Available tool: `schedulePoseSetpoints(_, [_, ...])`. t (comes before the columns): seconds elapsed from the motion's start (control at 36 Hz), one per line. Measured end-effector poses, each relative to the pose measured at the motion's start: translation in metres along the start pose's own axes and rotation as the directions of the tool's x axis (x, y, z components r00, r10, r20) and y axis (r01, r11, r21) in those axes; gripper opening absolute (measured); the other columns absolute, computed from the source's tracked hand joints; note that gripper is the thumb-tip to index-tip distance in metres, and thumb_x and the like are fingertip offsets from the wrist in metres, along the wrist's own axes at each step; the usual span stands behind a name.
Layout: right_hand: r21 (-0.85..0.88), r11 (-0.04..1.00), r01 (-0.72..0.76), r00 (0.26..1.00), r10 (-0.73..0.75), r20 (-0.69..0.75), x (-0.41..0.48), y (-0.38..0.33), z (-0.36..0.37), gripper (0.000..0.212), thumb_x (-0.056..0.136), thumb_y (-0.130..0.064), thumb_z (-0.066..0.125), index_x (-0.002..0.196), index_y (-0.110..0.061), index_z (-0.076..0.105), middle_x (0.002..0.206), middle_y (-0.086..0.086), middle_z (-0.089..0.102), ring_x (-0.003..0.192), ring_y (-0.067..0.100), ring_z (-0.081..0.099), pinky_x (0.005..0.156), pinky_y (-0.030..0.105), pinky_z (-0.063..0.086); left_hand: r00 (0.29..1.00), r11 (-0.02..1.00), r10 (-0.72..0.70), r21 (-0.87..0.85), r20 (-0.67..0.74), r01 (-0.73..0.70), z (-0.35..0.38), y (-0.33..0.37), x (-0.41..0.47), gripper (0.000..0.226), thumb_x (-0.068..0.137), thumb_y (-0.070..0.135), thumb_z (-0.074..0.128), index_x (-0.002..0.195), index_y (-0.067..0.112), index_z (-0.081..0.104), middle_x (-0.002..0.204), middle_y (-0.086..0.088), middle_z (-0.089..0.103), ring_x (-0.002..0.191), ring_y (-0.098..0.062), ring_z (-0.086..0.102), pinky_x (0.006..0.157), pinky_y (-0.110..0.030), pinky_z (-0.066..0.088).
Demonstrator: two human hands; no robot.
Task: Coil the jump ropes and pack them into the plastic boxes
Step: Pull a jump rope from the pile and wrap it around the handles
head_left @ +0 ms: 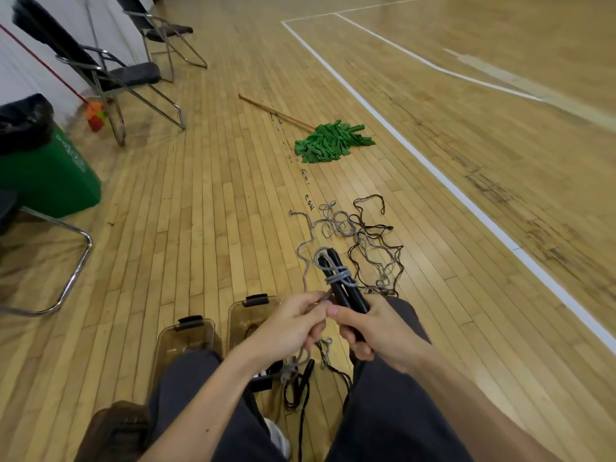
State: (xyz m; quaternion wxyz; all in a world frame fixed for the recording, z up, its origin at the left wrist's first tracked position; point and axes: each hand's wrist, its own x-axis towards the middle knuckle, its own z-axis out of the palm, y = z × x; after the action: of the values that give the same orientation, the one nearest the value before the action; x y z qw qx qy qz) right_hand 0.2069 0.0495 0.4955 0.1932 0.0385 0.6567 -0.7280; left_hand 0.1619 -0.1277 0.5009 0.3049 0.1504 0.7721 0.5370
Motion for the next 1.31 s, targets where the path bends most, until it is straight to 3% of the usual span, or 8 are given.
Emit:
schedulePoseSetpoints(0.17, [0.051, 0.997, -0.053, 0.994, 0.058, -0.093, -0.004, 0.014, -0.006, 0.039, 0.099, -0.022, 0.064, 0.06, -0.027, 0.067, 0.058, 0.007, 0.049, 0.041, 0.015, 0.033, 0.043, 0.025, 0.023, 0.999, 0.999, -0.045, 0.015, -0.029, 0.045, 0.001, -0.015, -0.006, 0.023, 0.106, 0.02, 0.048, 0.122, 0.023, 0.064, 0.067, 0.003, 0.052, 0.055, -0.01, 0.049, 0.056, -0.024, 0.043])
schedulePoseSetpoints(0.36, [-0.025, 0.997, -0.075, 0.986, 0.071, -0.149, -0.003, 0.012, -0.009, 0.029, 0.097, -0.022, 0.067, 0.076, -0.009, 0.052, 0.058, 0.006, 0.048, 0.043, 0.016, 0.033, 0.041, 0.024, 0.026, 0.998, 0.984, -0.002, 0.18, -0.059, 0.012, 0.001, -0.013, -0.015, 0.023, 0.104, 0.03, 0.049, 0.108, 0.015, 0.066, 0.062, 0.005, 0.049, 0.049, -0.009, 0.043, 0.048, -0.024, 0.037])
schedulePoseSetpoints(0.53, [-0.028, 0.997, -0.07, 0.985, 0.065, -0.16, -0.004, 0.01, -0.009, 0.025, 0.094, -0.024, 0.071, 0.09, -0.005, 0.053, 0.067, 0.006, 0.051, 0.043, 0.017, 0.034, 0.042, 0.026, 0.023, 0.971, 0.755, 0.226, 0.644, -0.079, -0.123, -0.002, -0.001, -0.03, 0.022, 0.101, 0.041, 0.053, 0.115, 0.029, 0.064, 0.083, 0.01, 0.065, 0.076, -0.009, 0.059, 0.074, -0.035, 0.052])
schedulePoseSetpoints(0.67, [-0.111, 0.993, -0.038, 0.993, 0.026, -0.114, -0.01, 0.009, -0.005, 0.022, 0.096, -0.029, 0.069, 0.09, -0.011, 0.057, 0.068, 0.008, 0.057, 0.043, 0.02, 0.038, 0.042, 0.027, 0.027, 0.921, 0.543, 0.388, 0.814, -0.025, -0.206, -0.004, 0.005, -0.043, 0.03, 0.105, 0.041, 0.039, 0.118, 0.026, 0.062, 0.088, 0.01, 0.063, 0.078, -0.012, 0.06, 0.068, -0.033, 0.052])
schedulePoseSetpoints(0.83, [-0.254, 0.965, -0.06, 0.998, 0.063, 0.005, -0.022, -0.002, 0.002, 0.025, 0.098, -0.036, 0.065, 0.09, -0.015, 0.056, 0.067, 0.011, 0.059, 0.044, 0.018, 0.042, 0.042, 0.027, 0.032, 0.809, 0.248, 0.573, 0.913, 0.133, -0.326, -0.013, 0.027, -0.054, 0.04, 0.098, 0.04, 0.036, 0.095, 0.022, 0.072, 0.075, 0.013, 0.062, 0.053, -0.007, 0.059, 0.038, -0.023, 0.047])
schedulePoseSetpoints(1.06, [-0.387, 0.915, -0.116, 0.955, 0.21, 0.211, -0.044, -0.025, 0.006, 0.026, 0.098, -0.039, 0.066, 0.09, -0.016, 0.055, 0.064, 0.008, 0.06, 0.042, 0.015, 0.043, 0.042, 0.024, 0.038, 0.804, 0.191, 0.501, 0.864, 0.321, -0.465, -0.023, 0.074, -0.066, 0.033, 0.094, 0.043, 0.049, 0.087, 0.022, 0.073, 0.075, 0.014, 0.06, 0.06, -0.002, 0.057, 0.048, -0.011, 0.043])
schedulePoseSetpoints(1.19, [-0.489, 0.864, -0.12, 0.924, 0.278, 0.264, -0.053, -0.041, 0.009, 0.028, 0.098, -0.04, 0.065, 0.088, -0.015, 0.056, 0.059, 0.006, 0.057, 0.04, 0.013, 0.04, 0.041, 0.024, 0.035, 0.886, 0.271, 0.34, 0.869, 0.316, -0.414, -0.027, 0.103, -0.053, 0.034, 0.091, 0.054, 0.054, 0.097, 0.027, 0.073, 0.086, 0.019, 0.059, 0.077, 0.008, 0.048, 0.071, -0.015, 0.04])
schedulePoseSetpoints(1.31, [-0.607, 0.79, -0.084, 0.924, 0.289, 0.249, -0.058, -0.054, 0.011, 0.034, 0.096, -0.043, 0.065, 0.082, -0.015, 0.054, 0.06, 0.005, 0.058, 0.039, 0.013, 0.04, 0.041, 0.022, 0.037, 0.935, 0.45, 0.235, 0.823, 0.267, -0.348, -0.031, 0.115, -0.038, 0.022, 0.08, 0.053, 0.073, 0.088, 0.033, 0.073, 0.083, 0.023, 0.059, 0.083, 0.007, 0.052, 0.076, -0.022, 0.042])
